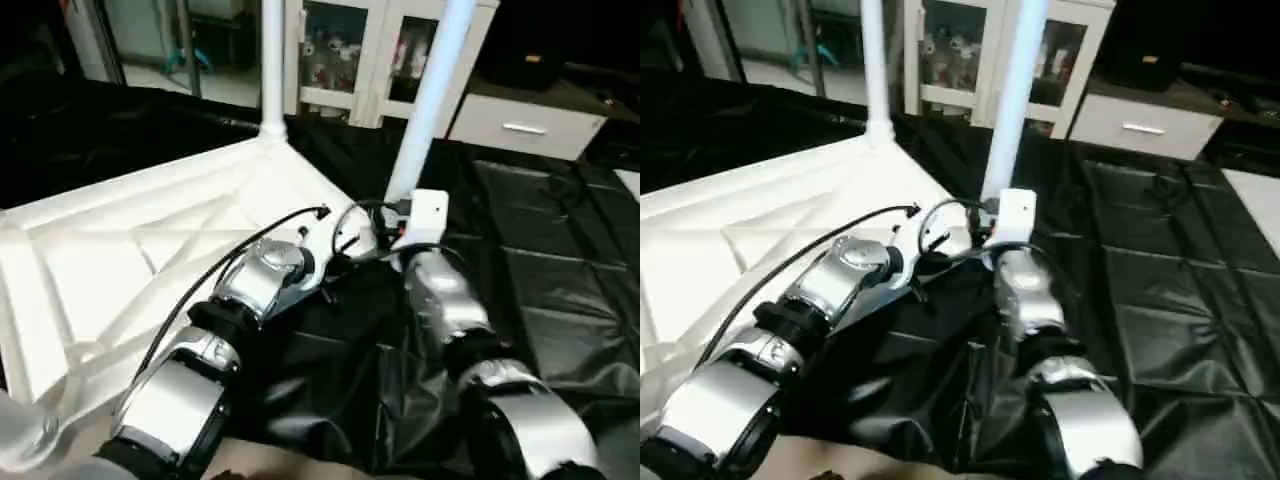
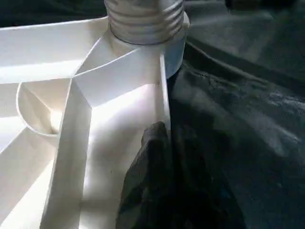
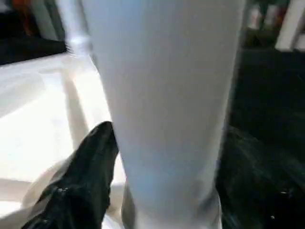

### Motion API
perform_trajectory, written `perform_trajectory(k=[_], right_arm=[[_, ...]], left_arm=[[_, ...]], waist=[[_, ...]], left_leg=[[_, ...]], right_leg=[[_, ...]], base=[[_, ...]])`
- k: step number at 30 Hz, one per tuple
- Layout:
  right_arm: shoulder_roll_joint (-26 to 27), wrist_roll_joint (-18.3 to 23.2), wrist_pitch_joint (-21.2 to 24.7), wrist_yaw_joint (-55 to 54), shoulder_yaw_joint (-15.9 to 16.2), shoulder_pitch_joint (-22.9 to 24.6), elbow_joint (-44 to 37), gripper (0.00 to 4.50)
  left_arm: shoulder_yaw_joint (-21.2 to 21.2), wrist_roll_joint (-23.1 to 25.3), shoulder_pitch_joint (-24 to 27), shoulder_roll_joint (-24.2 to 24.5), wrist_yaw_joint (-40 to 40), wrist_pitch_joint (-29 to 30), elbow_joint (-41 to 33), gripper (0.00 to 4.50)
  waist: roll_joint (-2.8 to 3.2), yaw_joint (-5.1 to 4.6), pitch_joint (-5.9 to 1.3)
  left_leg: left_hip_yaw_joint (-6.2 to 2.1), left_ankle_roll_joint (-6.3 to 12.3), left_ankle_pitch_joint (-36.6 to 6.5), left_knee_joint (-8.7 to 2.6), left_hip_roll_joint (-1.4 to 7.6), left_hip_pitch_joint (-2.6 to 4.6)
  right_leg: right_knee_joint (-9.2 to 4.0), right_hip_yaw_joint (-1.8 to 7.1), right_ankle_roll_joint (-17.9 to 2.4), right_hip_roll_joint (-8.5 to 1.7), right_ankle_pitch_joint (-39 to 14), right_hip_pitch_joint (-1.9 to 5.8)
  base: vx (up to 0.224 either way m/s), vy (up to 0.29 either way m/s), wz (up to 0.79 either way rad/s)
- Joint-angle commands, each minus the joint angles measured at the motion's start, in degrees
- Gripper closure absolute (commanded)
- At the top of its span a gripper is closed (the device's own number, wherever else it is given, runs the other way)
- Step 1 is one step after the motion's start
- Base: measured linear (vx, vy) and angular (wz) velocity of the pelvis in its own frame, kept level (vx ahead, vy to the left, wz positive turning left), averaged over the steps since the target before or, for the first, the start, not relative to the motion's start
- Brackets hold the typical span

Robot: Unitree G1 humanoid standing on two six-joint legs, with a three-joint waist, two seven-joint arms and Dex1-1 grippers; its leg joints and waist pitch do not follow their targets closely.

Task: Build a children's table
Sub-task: Rotate leg to tighten

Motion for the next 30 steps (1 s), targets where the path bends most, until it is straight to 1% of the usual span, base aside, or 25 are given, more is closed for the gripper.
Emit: perform_trajectory(k=[1, 2, 3, 4, 5, 6, 7, 8, 9, 10, 11, 12, 13, 14, 15, 16, 17, 18, 19, 20, 21, 22, 23, 24, 30], right_arm=[[-2.1, 1.5, 3.1, 5.4, -0.1, 1.2, -4.3, 0.98], [-2.9, 2.8, 5.4, 8.7, 0.0, 2.0, -6.1, 0.82], [-5.5, 5.9, 10.7, 17.2, 1.2, 4.7, -11.8, 0.73], [-7.6, 6.5, 12.1, 22.4, 3.1, 6.5, -15.2, 0.73], [-7.8, 6.5, 12.2, 22.8, 3.3, 6.7, -15.6, 0.64], [-10.4, 6.9, 13.6, 28.0, 5.6, 8.9, -19.5, 0.55], [-11.0, 7.0, 13.9, 29.2, 6.1, 9.4, -20.4, 0.46], [-17.5, 8.0, 16.1, 40.0, 10.5, 13.7, -27.4, 0.39], [-18.4, 8.0, 16.1, 41.4, 11.0, 14.2, -28.2, 0.39], [-19.9, 8.1, 16.4, 43.4, 11.6, 14.9, -29.1, 0.32], [-21.5, 8.4, 17.4, 46.1, 12.3, 15.7, -30.4, 0.11], [-21.8, 8.5, 17.9, 46.7, 12.3, 15.9, -30.9, 0.04], [-22.3, 8.7, 18.7, 47.4, 12.3, 16.2, -31.6, 0.04], [-23.3, 8.8, 19.8, 49.1, 12.7, 16.6, -32.7, 0.04], [-24.7, 8.6, 20.6, 51.2, 13.4, 17.0, -33.9, 0.04], [-25.7, 8.4, 21.0, 52.6, 13.8, 17.4, -34.9, 0.04], [-25.9, 8.3, 21.1, 52.8, 13.9, 17.5, -35.0, 0.04], [-26.9, 8.0, 20.8, 53.9, 14.5, 17.7, -35.6, 0.04], [-26.9, 8.0, 20.8, 53.9, 14.5, 17.7, -35.6, 0.04], [-28.1, 8.3, 21.5, 55.2, 15.2, 18.0, -36.6, 0.04], [-28.1, 8.3, 21.5, 55.2, 15.2, 18.0, -36.6, 0.04], [-28.7, 8.5, 22.0, 56.4, 15.7, 18.2, -36.8, 0.04], [-29.0, 8.1, 22.0, 57.9, 16.4, 18.1, -36.5, 0.04], [-28.9, 8.0, 22.0, 58.0, 16.5, 18.1, -36.5, 0.04], [-29.3, 8.5, 24.1, 62.1, 18.1, 18.0, -37.5, 0.04]], left_arm=[[-2.0, 0.6, 0.9, 0.8, -3.6, -1.1, -1.0, 4.5], [-2.1, 0.5, 1.2, 1.3, -4.5, -1.2, -1.3, 4.5], [-2.5, 0.2, 2.1, 2.5, -7.2, -1.2, -2.4, 4.5], [-2.8, 0.0, 2.6, 3.4, -9.1, -1.1, -3.3, 4.5], [-2.8, 0.0, 2.7, 3.5, -9.3, -1.1, -3.4, 4.5], [-3.2, -0.3, 3.4, 4.6, -11.7, -1.3, -4.6, 4.5], [-3.3, -0.4, 3.6, 4.9, -12.2, -1.3, -4.9, 4.5], [-4.6, -0.9, 5.5, 7.8, -17.5, -1.8, -8.3, 4.5], [-4.8, -1.0, 5.8, 8.3, -18.3, -1.7, -8.9, 4.5], [-5.2, -1.2, 6.4, 9.2, -19.8, -1.7, -9.9, 4.5], [-5.7, -1.6, 7.4, 10.6, -22.5, -2.3, -11.6, 4.5], [-5.9, -1.7, 7.6, 10.8, -23.1, -2.5, -12.0, 4.5], [-6.0, -1.9, 7.9, 11.3, -23.9, -2.7, -12.6, 4.5], [-6.5, -2.2, 8.8, 12.5, -26.0, -2.4, -14.3, 4.5], [-7.3, -2.9, 10.1, 14.1, -29.1, -1.5, -16.9, 4.5], [-7.9, -3.3, 11.0, 15.3, -31.2, -0.8, -18.9, 4.5], [-8.0, -3.4, 11.2, 15.5, -31.6, -0.7, -19.3, 4.5], [-8.7, -4.1, 12.2, 16.6, -34.1, 0.5, -21.8, 4.5], [-8.7, -4.1, 12.2, 16.6, -34.1, 0.5, -21.8, 4.5], [-9.3, -4.6, 12.8, 17.4, -35.8, 1.3, -23.8, 4.5], [-9.3, -4.6, 12.8, 17.4, -35.8, 1.3, -23.8, 4.5], [-9.7, -4.7, 13.0, 17.7, -36.8, 1.9, -24.6, 4.5], [-10.3, -4.4, 13.1, 18.1, -37.5, 2.1, -25.2, 4.5], [-10.3, -4.3, 13.1, 18.1, -37.4, 2.1, -25.2, 4.5], [-10.5, -3.6, 12.8, 17.4, -36.0, 2.7, -25.4, 4.5]], waist=[[0.79, -0.04, -4.01], [0.85, 0.23, -4.06], [1.17, 0.3, -3.99], [1.08, 0.54, -4.14], [1.17, 0.69, -4.07], [1.55, 0.6, -4.1], [1.34, 0.6, -4.04], [1.43, 0.86, -3.86], [1.43, 0.86, -3.86], [1.23, 0.87, -3.72], [2.32, 0.81, -3.57], [1.82, 0.53, -3.5], [1.79, 0.62, -3.45], [2.63, 0.55, -3.47], [2.35, 0.45, -3.53], [2.85, 0.5, -3.52], [2.71, 0.44, -3.54], [3.01, 0.59, -3.78], [3.09, 0.6, -3.8], [2.32, 0.58, -3.74], [2.32, 0.58, -3.74], [2.34, 0.86, -3.73], [2.51, 0.9, -3.69], [2.59, 0.99, -3.73], [2.47, 1.35, -3.78]], left_leg=[[0.89, 3.28, -7.6, -3.81, 0.25, -0.02], [0.91, 3.91, -7.2, -3.74, 0.21, 0.04], [0.85, 4.61, -6.5, -3.7, 0.22, -0.03], [0.77, 5.2, -6.0, -3.55, 0.28, 0.06], [0.72, 5.78, -5.3, -3.48, 0.37, -0.15], [0.66, 5.37, -6.0, -3.59, 0.4, -0.14], [0.72, 5.32, -6.5, -3.57, 0.44, -0.07], [0.56, 4.88, -8.4, -3.82, 0.64, -0.07], [0.56, 4.88, -8.4, -3.82, 0.64, -0.07], [0.7, 4.96, -9.4, -3.82, 0.8, -0.02], [0.64, 4.3, -11.6, -4.1, 0.75, -0.09], [0.73, 3.75, -13.0, -4.15, 0.86, 0.02], [0.67, 3.44, -13.2, -4.19, 0.74, -0.06], [0.59, 2.77, -13.3, -4.24, 0.75, -0.12], [0.62, 2.65, -13.5, -4.27, 0.83, 0.02], [0.62, 2.56, -12.5, -4.2, 0.88, -0.15], [0.68, 2.65, -12.0, -4.17, 0.91, -0.22], [0.74, 2.76, -10.7, -3.97, 0.94, -0.04], [0.81, 2.9, -10.2, -3.92, 0.94, -0.04], [1.05, 3.06, -9.7, -3.84, 0.84, -0.13], [1.05, 3.06, -9.7, -3.84, 0.84, -0.13], [1.05, 3.31, -9.5, -3.85, 0.9, -0.08], [1.01, 3.28, -9.6, -3.85, 0.95, -0.22], [0.99, 3.23, -9.7, -3.81, 0.94, -0.16], [1.1, 3.16, -9.7, -3.71, 0.9, -0.17]], right_leg=[[-3.0, 2.05, -15.1, -2.29, 0.6, 4.03], [-2.87, 2.08, -15.5, -2.17, 1.7, 4.19], [-2.72, 2.07, -15.9, -2.02, 3.1, 4.22], [-2.64, 2.0, -16.1, -2.08, 4.2, 4.38], [-2.58, 1.99, -16.3, -2.13, 5.7, 4.34], [-2.64, 1.92, -16.5, -2.23, 4.6, 4.31], [-2.8, 1.91, -16.6, -2.17, 4.2, 4.38], [-3.11, 1.94, -16.2, -2.39, 1.3, 4.62], [-3.11, 1.94, -16.2, -2.39, 1.3, 4.62], [-3.16, 2.09, -16.3, -2.44, 0.2, 4.43], [-3.45, 2.06, -16.0, -2.53, -3.5, 4.3], [-3.77, 2.1, -15.6, -2.53, -5.9, 4.1], [-3.8, 2.07, -15.4, -2.48, -7.0, 4.22], [-3.89, 2.1, -15.0, -2.69, -9.0, 4.08], [-4.08, 2.05, -14.9, -2.61, -9.5, 4.06], [-3.84, 2.15, -14.9, -2.53, -9.3, 4.07], [-3.86, 2.16, -14.9, -2.52, -8.8, 4.1], [-3.59, 2.14, -15.3, -2.47, -7.4, 3.91], [-3.56, 2.12, -15.6, -2.38, -6.7, 3.8], [-3.56, 2.02, -15.9, -2.12, -6.0, 3.82], [-3.56, 2.02, -15.9, -2.12, -6.0, 3.82], [-3.48, 2.01, -15.8, -2.18, -6.5, 3.71], [-3.45, 2.0, -15.4, -2.27, -7.4, 3.71], [-3.44, 2.0, -15.4, -2.3, -7.7, 3.69], [-3.54, 2.06, -14.5, -2.38, -9.0, 3.64]], base=[[0.0, 0.0, 0.0], [0.0, 0.0, 0.0], [0.0, 0.0, 0.0], [0.0, 0.0, 0.0], [0.0, 0.0, 0.0], [0.0, 0.0, 0.0], [0.0, 0.0, 0.0], [0.0, 0.0, 0.0], [0.0, 0.0, 0.0], [0.0, 0.0, 0.0], [0.0, 0.0, 0.0], [0.0, 0.0, 0.0], [0.0, 0.0, 0.0], [0.0, 0.0, 0.0], [0.0, 0.0, 0.0], [0.0, 0.0, 0.0], [0.0, 0.0, 0.0], [0.0, 0.0, 0.0], [0.0, 0.0, 0.0], [0.0, 0.0, 0.0], [0.0, 0.0, 0.0], [0.0, 0.0, 0.0], [0.0, 0.0, 0.0], [0.0, 0.0, 0.0], [0.0, 0.0, 0.0]])
